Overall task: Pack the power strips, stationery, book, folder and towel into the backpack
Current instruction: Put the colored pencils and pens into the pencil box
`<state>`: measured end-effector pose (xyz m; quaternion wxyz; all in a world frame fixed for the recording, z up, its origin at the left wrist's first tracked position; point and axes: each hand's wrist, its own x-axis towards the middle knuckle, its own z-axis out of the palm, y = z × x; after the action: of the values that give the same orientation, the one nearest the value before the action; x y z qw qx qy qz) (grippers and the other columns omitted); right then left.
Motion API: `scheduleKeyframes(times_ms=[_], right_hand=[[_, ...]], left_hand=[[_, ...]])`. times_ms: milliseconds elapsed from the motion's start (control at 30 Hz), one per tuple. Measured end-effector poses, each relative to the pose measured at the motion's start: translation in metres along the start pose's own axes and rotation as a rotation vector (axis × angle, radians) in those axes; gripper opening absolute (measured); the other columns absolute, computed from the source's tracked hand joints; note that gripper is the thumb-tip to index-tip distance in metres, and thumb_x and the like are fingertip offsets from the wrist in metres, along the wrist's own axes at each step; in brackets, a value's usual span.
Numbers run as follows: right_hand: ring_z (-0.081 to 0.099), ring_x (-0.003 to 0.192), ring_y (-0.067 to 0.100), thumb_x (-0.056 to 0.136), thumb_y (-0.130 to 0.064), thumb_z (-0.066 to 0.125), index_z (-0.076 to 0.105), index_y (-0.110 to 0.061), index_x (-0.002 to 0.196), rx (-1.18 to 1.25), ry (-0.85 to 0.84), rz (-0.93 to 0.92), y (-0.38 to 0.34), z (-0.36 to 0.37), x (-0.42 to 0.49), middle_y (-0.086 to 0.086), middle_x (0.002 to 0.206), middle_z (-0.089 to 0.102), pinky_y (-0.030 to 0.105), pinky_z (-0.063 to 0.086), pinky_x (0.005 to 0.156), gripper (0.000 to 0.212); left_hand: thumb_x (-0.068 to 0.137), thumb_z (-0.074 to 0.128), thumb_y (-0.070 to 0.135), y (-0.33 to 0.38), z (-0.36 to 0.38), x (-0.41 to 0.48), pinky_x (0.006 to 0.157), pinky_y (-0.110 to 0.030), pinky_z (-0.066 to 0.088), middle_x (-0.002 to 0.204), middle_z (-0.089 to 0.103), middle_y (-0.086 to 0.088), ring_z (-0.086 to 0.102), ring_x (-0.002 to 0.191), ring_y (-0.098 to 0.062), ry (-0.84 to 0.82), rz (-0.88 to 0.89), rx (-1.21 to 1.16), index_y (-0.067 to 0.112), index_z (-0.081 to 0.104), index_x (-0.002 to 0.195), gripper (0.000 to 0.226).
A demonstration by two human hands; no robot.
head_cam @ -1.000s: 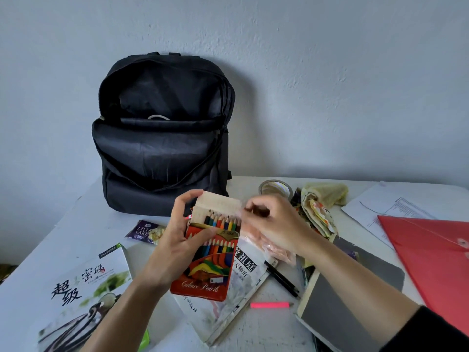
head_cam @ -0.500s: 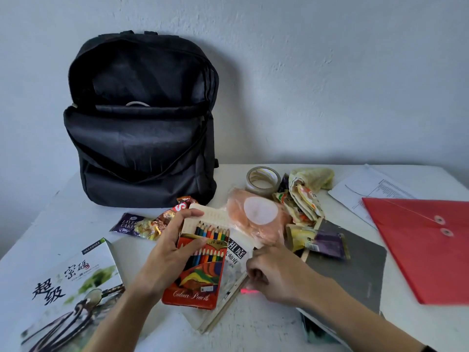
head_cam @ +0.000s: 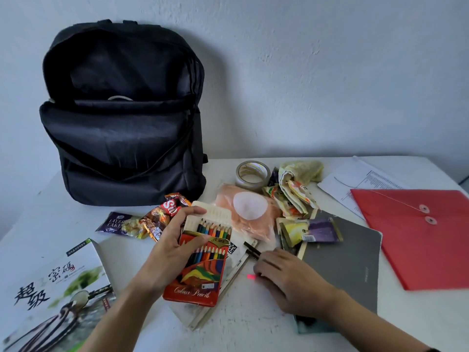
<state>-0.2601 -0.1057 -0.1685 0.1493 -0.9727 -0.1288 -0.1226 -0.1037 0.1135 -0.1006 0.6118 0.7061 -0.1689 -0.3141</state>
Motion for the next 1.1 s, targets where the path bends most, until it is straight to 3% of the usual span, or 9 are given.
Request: scheduleKeyframes(times_ms=[100, 267, 400, 500, 633, 700, 767, 967, 1100], right_hand=[[0.039, 0.074, 0.006, 0.111, -0.034, 0.031, 0.047, -0.018, 0.105, 0.109, 0.037, 0.113, 0.007, -0.012, -0.005, 0.001, 0.088, 0.056, 0.019, 0.032, 0.071, 0.024], [0.046, 0.06, 0.017, 0.109, -0.042, 0.024, 0.036, -0.03, 0.105, 0.246, 0.034, 0.165, 0.02, -0.013, -0.007, -0.005, 0.075, 0.054, 0.043, 0.042, 0.057, 0.017], [0.046, 0.055, 0.007, 0.109, -0.034, 0.025, 0.031, -0.04, 0.104, 0.362, 0.126, 0.194, 0.021, -0.017, 0.0, -0.019, 0.068, 0.05, 0.037, 0.041, 0.055, 0.009], [0.049, 0.054, 0.011, 0.108, -0.022, 0.03, 0.036, -0.034, 0.1, 0.394, 0.24, 0.287, 0.035, -0.021, -0.003, -0.009, 0.063, 0.054, 0.035, 0.042, 0.056, 0.016], [0.048, 0.05, 0.013, 0.111, -0.025, 0.03, 0.039, -0.032, 0.095, 0.448, 0.353, 0.45, 0.052, -0.028, -0.003, 0.002, 0.06, 0.056, 0.024, 0.041, 0.055, 0.02], [0.052, 0.049, 0.018, 0.11, -0.024, 0.035, 0.042, -0.034, 0.094, 0.502, 0.341, 0.534, 0.056, -0.028, 0.006, 0.006, 0.063, 0.061, 0.033, 0.045, 0.051, 0.02], [0.059, 0.054, 0.02, 0.109, -0.026, 0.039, 0.044, -0.034, 0.094, 0.486, 0.317, 0.535, 0.058, -0.027, 0.016, 0.004, 0.066, 0.064, 0.041, 0.05, 0.056, 0.018], [0.052, 0.062, 0.003, 0.108, -0.026, 0.046, 0.048, -0.023, 0.097, 0.201, 0.173, 0.442, 0.054, -0.021, 0.047, -0.012, 0.07, 0.058, 0.028, 0.04, 0.057, 0.011], [0.055, 0.071, 0.001, 0.106, -0.032, 0.05, 0.052, -0.028, 0.092, 0.318, 0.169, 0.471, 0.05, -0.02, 0.061, -0.014, 0.075, 0.063, 0.034, 0.047, 0.065, 0.015]], left_hand=[[0.098, 0.065, 0.012, 0.003, 0.003, 0.002, 0.064, -0.038, 0.064, 0.113, 0.07, -0.008, 0.078, 0.086, -0.03, -0.011, -0.001, 0.018, 0.037, 0.056, 0.122, 0.037], [0.098, 0.064, 0.011, 0.008, 0.009, 0.005, 0.059, -0.032, 0.062, 0.113, 0.07, -0.009, 0.079, 0.085, -0.029, -0.027, -0.01, 0.004, 0.036, 0.056, 0.123, 0.036], [0.098, 0.064, 0.011, 0.011, 0.009, 0.006, 0.06, -0.032, 0.062, 0.111, 0.071, -0.007, 0.079, 0.084, -0.028, -0.033, -0.001, 0.016, 0.036, 0.055, 0.122, 0.036], [0.098, 0.064, 0.01, 0.012, 0.008, 0.006, 0.059, -0.03, 0.061, 0.111, 0.071, -0.008, 0.078, 0.084, -0.028, -0.038, 0.002, 0.01, 0.035, 0.055, 0.123, 0.036], [0.099, 0.064, 0.011, 0.012, 0.008, 0.009, 0.061, -0.032, 0.062, 0.114, 0.07, -0.009, 0.078, 0.085, -0.029, -0.043, 0.002, 0.015, 0.036, 0.055, 0.123, 0.036], [0.098, 0.065, 0.013, 0.012, 0.009, 0.011, 0.062, -0.033, 0.062, 0.115, 0.07, -0.008, 0.078, 0.087, -0.028, -0.047, 0.005, 0.03, 0.039, 0.054, 0.122, 0.037], [0.098, 0.065, 0.015, 0.012, 0.01, 0.014, 0.063, -0.033, 0.062, 0.116, 0.069, -0.007, 0.078, 0.088, -0.027, -0.052, 0.009, 0.046, 0.04, 0.054, 0.123, 0.038], [0.099, 0.065, 0.016, 0.013, 0.009, 0.017, 0.063, -0.032, 0.062, 0.116, 0.069, -0.006, 0.078, 0.089, -0.026, -0.049, 0.018, 0.055, 0.04, 0.053, 0.124, 0.037], [0.098, 0.065, 0.016, 0.011, 0.002, 0.017, 0.065, -0.038, 0.064, 0.114, 0.07, -0.008, 0.078, 0.087, -0.029, -0.012, 0.021, 0.043, 0.041, 0.054, 0.121, 0.036]])
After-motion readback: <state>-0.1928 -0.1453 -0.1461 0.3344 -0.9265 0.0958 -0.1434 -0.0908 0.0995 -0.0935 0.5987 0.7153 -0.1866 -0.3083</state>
